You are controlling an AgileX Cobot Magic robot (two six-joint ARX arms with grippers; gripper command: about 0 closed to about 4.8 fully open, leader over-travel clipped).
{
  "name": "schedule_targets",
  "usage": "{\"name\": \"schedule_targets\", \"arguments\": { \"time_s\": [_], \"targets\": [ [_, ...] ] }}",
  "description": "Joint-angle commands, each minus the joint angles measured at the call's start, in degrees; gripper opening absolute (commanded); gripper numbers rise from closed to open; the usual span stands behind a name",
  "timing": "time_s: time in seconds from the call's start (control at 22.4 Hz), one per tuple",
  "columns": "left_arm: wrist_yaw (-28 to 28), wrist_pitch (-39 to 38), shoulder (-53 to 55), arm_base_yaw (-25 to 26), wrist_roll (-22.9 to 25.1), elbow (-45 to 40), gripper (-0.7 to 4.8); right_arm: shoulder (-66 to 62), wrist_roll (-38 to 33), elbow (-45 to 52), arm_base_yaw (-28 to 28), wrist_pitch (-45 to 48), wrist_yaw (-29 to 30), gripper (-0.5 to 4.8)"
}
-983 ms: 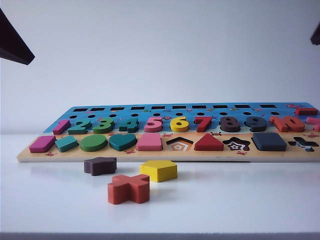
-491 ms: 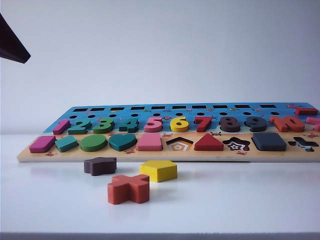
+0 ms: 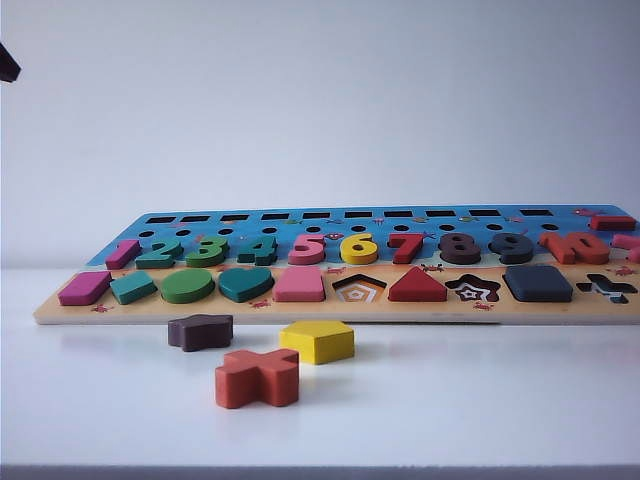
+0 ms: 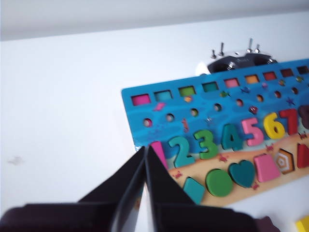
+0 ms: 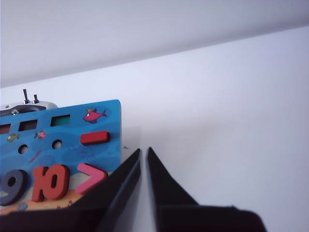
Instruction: Insert the cube into the slot.
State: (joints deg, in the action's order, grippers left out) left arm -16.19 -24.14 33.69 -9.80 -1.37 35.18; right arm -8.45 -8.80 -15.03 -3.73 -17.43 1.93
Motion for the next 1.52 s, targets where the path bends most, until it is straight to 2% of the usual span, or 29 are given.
{"name": "schedule_targets", "arguments": {
  "time_s": [0.04, 0.22, 0.4, 0.49, 0.67, 1.07, 1.3, 1.52],
  "targets": [
    [0.2, 2.8, -0.9, 3.2, -0.2, 0.2, 0.1, 1.7, -0.3, 1.6, -0.2, 1.8, -0.2, 0.37],
    [1.9, 3.7, -2.4, 6.4, 0.1, 0.2, 0.09, 4.2, -0.7, 4.0, -0.2, 3.4, -0.1, 0.37],
    [9.0, 4.0, -5.8, 6.8, 0.5, -0.4, 0.09, 7.0, -0.7, 6.5, -0.2, 3.7, 0.0, 0.17],
    [11.7, 5.9, -8.3, 6.8, 0.5, -2.1, 0.1, 8.1, -0.6, 7.5, -0.2, 3.7, 0.0, -0.04],
    [14.9, 11.0, -13.4, 6.9, 1.2, -7.5, 0.09, 8.3, -0.6, 9.0, -0.2, 4.2, 0.0, -0.05],
    [16.7, 20.0, -24.8, 7.3, 5.5, -23.3, 0.09, 8.3, -0.6, 11.9, -0.2, 5.4, 0.0, -0.05],
    [17.7, 20.3, -29.0, 7.3, 7.8, -28.6, 0.09, 8.3, -0.6, 13.4, -0.2, 6.9, 0.0, -0.05],
    [17.7, 20.3, -33.3, 7.3, 7.8, -32.1, 0.09, 8.3, -0.6, 14.6, -0.2, 7.5, 0.0, -0.05]
  ]
}}
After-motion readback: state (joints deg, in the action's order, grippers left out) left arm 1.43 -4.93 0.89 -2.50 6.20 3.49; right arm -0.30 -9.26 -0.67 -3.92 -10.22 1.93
